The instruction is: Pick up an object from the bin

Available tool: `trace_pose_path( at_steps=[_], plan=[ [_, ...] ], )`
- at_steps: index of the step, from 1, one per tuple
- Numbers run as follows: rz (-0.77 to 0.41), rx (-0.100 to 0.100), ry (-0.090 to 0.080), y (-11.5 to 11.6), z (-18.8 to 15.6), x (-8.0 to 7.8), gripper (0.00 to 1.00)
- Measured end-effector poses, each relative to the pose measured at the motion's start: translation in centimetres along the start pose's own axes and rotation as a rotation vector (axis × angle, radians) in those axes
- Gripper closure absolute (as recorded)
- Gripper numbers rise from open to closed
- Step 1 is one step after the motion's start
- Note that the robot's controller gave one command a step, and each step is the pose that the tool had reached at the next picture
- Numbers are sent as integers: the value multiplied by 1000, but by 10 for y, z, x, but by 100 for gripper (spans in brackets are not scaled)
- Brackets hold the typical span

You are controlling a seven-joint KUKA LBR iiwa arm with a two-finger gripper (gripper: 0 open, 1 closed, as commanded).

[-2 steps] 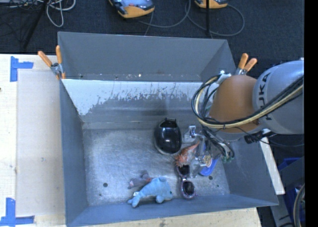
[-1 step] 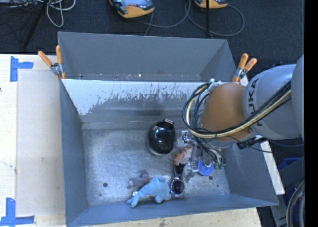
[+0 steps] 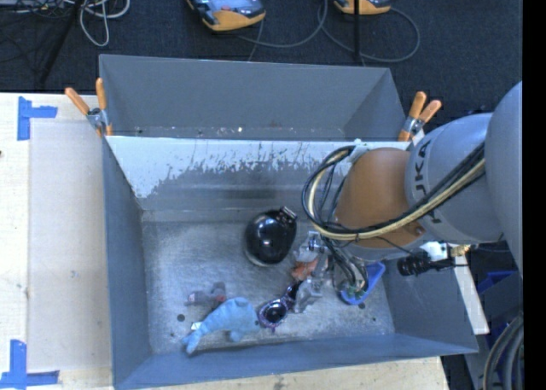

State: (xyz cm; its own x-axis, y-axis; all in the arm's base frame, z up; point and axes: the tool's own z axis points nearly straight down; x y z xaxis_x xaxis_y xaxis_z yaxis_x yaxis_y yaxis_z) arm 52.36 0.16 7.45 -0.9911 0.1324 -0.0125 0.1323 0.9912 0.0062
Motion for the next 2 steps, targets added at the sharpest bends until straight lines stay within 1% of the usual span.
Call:
trace_pose_path(
  at_steps=[1, 2],
  plan=[
    [-1, 0, 0, 0, 0, 0, 100],
    [19, -2, 8, -14, 0, -9, 100]
  ],
)
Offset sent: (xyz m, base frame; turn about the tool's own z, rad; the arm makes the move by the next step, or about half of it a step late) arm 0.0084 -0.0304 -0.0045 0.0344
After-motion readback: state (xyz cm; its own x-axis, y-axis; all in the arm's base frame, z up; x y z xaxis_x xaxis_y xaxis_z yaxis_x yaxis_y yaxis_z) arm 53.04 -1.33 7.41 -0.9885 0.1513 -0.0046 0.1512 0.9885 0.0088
